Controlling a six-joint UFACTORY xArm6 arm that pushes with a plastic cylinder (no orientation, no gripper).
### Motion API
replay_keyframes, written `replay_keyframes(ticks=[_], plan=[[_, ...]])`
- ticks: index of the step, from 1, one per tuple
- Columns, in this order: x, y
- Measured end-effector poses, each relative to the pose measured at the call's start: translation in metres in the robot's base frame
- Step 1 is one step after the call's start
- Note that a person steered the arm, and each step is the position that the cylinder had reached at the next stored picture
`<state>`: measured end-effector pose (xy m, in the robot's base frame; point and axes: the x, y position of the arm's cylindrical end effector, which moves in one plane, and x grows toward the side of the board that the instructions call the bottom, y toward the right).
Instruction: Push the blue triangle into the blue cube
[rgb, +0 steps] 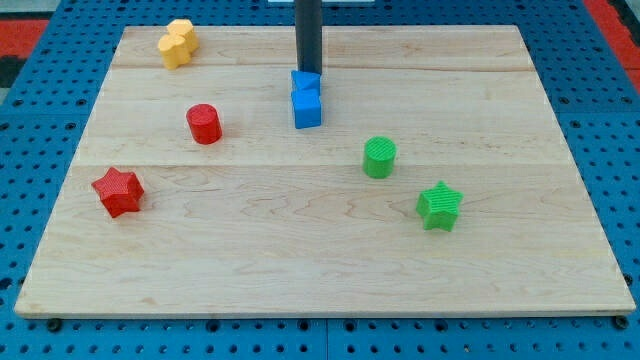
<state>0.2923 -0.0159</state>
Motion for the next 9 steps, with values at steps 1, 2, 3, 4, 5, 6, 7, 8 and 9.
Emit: replay_keyframes(ticks=[1, 2, 3, 4, 5, 6, 7, 8, 9], plan=[[0.0, 0.006], [0.003, 0.015], [0.015, 0.03], [0.019, 0.03], [0.037, 0.043], [0.053, 0.048], [0.057, 0.047], [0.087, 0.061], [0.114, 0.059]])
